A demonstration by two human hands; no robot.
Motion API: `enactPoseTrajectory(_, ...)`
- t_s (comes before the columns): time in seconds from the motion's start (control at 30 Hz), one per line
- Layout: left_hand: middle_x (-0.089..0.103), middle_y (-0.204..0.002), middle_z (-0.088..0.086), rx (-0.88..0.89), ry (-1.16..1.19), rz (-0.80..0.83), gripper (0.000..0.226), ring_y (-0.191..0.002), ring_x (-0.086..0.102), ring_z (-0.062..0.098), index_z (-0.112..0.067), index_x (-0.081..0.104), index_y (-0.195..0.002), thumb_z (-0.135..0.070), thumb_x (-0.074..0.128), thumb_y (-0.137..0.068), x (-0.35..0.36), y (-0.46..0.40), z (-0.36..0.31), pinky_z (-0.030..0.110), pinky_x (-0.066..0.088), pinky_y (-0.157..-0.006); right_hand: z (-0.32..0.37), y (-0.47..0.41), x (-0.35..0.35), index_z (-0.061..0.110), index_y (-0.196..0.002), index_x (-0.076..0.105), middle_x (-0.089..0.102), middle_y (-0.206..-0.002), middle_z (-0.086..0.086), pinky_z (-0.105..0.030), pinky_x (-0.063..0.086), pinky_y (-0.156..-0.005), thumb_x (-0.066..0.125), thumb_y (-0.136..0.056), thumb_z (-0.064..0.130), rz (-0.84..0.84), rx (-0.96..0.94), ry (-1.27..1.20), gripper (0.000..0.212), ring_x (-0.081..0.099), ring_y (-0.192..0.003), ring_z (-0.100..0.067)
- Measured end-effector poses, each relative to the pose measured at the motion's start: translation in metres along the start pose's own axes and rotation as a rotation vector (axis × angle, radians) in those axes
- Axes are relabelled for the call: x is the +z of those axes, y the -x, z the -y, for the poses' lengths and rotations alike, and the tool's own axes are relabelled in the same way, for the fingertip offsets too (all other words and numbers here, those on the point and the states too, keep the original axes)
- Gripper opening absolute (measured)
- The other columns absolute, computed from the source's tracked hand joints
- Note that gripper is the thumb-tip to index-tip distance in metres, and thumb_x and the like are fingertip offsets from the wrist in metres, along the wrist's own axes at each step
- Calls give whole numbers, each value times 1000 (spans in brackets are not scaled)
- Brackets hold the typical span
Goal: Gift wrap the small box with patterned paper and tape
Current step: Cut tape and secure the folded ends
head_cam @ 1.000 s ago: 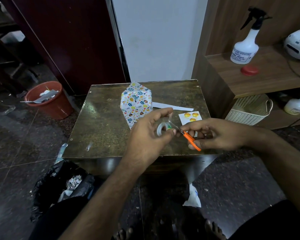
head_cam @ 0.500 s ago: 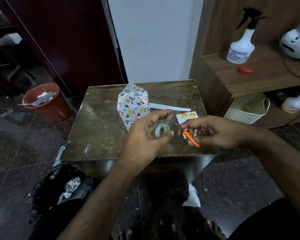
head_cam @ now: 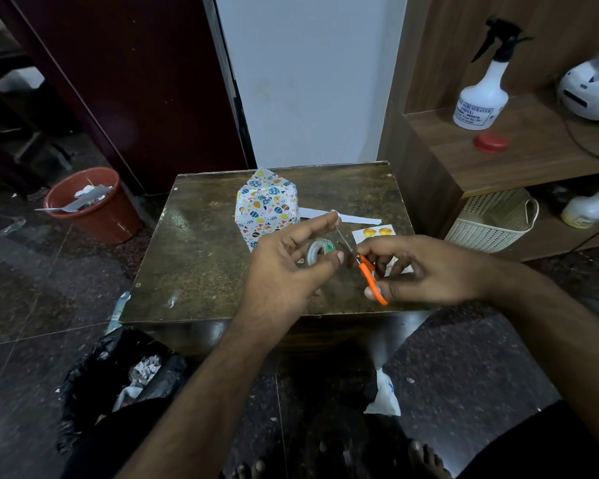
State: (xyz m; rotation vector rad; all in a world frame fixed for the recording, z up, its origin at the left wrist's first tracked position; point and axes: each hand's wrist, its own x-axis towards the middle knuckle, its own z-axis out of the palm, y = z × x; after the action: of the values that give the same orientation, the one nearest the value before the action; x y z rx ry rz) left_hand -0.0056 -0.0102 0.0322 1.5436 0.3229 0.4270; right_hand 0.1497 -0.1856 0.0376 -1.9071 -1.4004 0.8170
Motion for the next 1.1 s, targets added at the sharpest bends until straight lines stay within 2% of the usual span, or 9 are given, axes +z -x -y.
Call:
enactPoseTrajectory(0.07, 75, -119, -16, -9, 0, -9, 48, -103, 75, 13, -19, 70, -131, 1, 77, -88, 0, 1, -1, 21, 52, -51, -2, 0, -2, 24, -123, 64, 67, -98, 1, -44, 54, -86, 76, -93, 30, -6, 5, 29, 33, 65, -95, -18)
enactPoseTrajectory(0.17, 74, -122, -16, -14, 37, -18, 49, -109, 72, 5, -14, 68, -134, 3, 76, -88, 1, 1, -4, 19, 52, -50, -6, 1, -3, 34, -129, 60, 68, -100, 7, -41, 53, -85, 76, -93, 28, -38, 27, 73, 40, 66, -94, -13)
enactPoseTrajectory(0.3, 72, -128, -14, -14, 59, -26, 50, -117, 67, 0, -15, 66, -135, 2, 75, -89, 2, 0, -4, 22, 55, -51, -14, -1, -5, 32, -140, 54, 68, -105, 14, -35, 55, -82, 74, -93, 33, -94, 84, 178, 51, 67, -92, -7)
enactPoseTrajectory(0.43, 71, -131, -10, -22, 108, -23, 51, -122, 65, 1, -14, 65, -136, 3, 75, -89, 1, 1, -3, 23, 56, -51, -21, -11, -1, 34, -136, 47, 68, -104, 12, -44, 56, -84, 70, -96, 30, -184, 169, 262, 46, 68, -87, -8)
enactPoseTrajectory(0.57, 73, -128, -7, -35, 152, -27, 50, -116, 70, 6, -13, 65, -135, 4, 74, -88, 3, 1, -4, 21, 56, -49, -19, -14, 4, 37, -129, 48, 67, -100, 13, -43, 54, -82, 70, -94, 44, -185, 100, 235, 42, 65, -93, -9)
enactPoseTrajectory(0.7, 75, -123, -6, -51, 166, -56, 48, -90, 73, 11, -16, 68, -130, 2, 76, -87, 3, -1, -6, 25, 56, -48, -17, -10, 3, 40, -125, 53, 61, -103, 17, -39, 51, -85, 67, -94, 48, -177, 101, 286, 35, 57, -100, -4)
enactPoseTrajectory(0.87, 72, -128, -7, -42, 198, -39, 48, -93, 73, 21, -22, 68, -129, 1, 76, -87, 4, 1, -10, 25, 55, -47, -18, -13, 1, 32, -140, 48, 62, -117, 9, -37, 53, -84, 66, -97, 41, -202, 174, 315, 48, 60, -98, -7)
enactPoseTrajectory(0.97, 72, -130, -9, -46, 214, -35, 49, -95, 71, 19, -22, 68, -129, 2, 75, -87, 5, 1, -11, 25, 55, -48, -19, -13, 2, 37, -129, 53, 63, -105, 14, -30, 48, -80, 69, -95, 39, -218, 102, 275, 38, 59, -97, -7)
enactPoseTrajectory(1.1, 71, -131, -11, -40, 224, -33, 51, -111, 72, 15, -19, 67, -132, 3, 74, -87, 5, 1, -13, 25, 53, -48, -15, -9, 3, 43, -117, 55, 62, -101, 14, -19, 40, -85, 66, -97, 45, -122, 20, 166, 23, 55, -105, -10)
